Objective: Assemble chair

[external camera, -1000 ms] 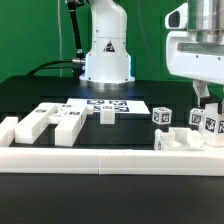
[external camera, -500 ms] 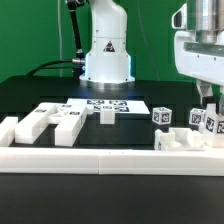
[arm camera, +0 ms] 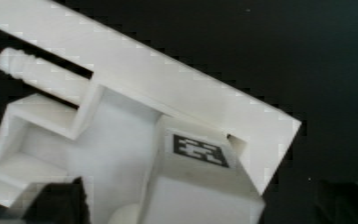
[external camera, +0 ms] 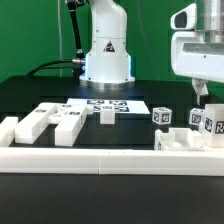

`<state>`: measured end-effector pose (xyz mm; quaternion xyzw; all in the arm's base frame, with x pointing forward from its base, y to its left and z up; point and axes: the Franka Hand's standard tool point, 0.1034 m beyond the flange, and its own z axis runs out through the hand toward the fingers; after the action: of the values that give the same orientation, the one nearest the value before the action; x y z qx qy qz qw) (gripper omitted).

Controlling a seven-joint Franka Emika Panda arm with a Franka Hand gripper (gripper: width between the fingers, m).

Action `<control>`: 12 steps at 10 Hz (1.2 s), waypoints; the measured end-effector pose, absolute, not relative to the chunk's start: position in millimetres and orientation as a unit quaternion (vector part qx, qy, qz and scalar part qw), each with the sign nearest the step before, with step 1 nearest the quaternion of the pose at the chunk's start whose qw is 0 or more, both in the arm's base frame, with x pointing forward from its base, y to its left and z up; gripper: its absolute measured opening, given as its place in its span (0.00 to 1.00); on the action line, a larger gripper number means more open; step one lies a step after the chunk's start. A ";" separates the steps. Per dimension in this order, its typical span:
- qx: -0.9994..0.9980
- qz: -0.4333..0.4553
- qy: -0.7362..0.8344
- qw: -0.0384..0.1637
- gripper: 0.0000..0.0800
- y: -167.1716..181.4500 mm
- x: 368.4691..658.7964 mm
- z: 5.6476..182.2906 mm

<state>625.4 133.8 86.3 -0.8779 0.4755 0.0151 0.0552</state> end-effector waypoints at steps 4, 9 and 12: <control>-0.955 0.003 0.292 0.049 0.81 132.4 624.7 85.5; -0.997 -0.010 0.063 0.048 0.81 129.4 625.2 82.6; -0.997 -0.019 -0.069 0.032 0.81 126.2 626.9 82.5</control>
Offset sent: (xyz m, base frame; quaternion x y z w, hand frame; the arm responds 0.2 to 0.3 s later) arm -0.0014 -0.0117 -0.0014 -0.0454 0.0305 -0.2777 0.9591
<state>626.9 126.2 82.5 -0.9969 -0.0693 -0.0193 0.0316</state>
